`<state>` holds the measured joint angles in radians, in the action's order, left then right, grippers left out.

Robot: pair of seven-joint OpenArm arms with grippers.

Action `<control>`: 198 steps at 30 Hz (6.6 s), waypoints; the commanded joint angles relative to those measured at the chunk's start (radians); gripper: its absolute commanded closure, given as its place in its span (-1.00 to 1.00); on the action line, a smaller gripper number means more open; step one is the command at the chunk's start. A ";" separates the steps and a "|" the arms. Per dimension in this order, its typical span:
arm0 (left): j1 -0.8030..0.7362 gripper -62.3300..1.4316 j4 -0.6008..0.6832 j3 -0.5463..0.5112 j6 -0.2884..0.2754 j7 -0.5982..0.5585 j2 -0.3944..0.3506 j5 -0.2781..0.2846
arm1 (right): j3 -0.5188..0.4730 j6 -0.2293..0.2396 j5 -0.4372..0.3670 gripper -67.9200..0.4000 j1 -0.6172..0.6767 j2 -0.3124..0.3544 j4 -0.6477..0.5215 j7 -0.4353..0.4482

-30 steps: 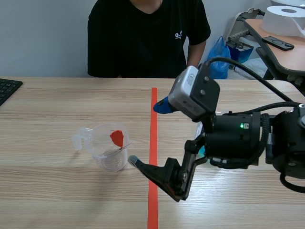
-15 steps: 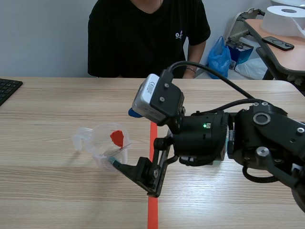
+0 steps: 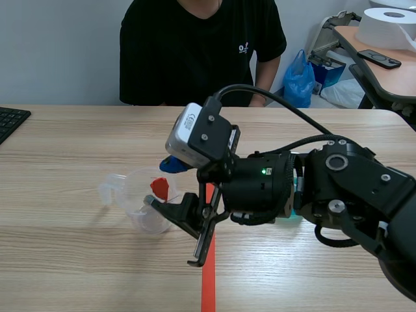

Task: Do the redox reaction experiment.
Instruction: 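Lift the metal plate out of the left beaker, then move the plate over the blue solution, then point at the plate with the left hand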

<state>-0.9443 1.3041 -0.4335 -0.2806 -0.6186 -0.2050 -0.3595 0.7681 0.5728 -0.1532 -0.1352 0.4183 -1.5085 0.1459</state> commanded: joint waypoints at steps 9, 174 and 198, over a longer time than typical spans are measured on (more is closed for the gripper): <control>-0.008 0.59 0.011 -0.006 0.006 -0.013 -0.010 0.011 | 0.000 -0.004 -0.010 0.80 -0.017 0.003 -0.014 0.037; 1.432 0.83 -0.567 0.814 -0.415 0.454 0.234 0.342 | -0.695 0.121 -1.075 0.94 -0.017 0.402 -0.156 -0.677; 1.432 0.83 -0.567 0.838 -0.415 0.451 0.254 0.342 | -0.695 0.121 -1.086 0.94 -0.017 0.402 -0.156 -0.705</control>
<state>0.4767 0.7139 0.4065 -0.6945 -0.1532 0.0441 -0.0322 0.0803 0.6937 -1.2205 -0.1326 0.8089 -1.6466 -0.5739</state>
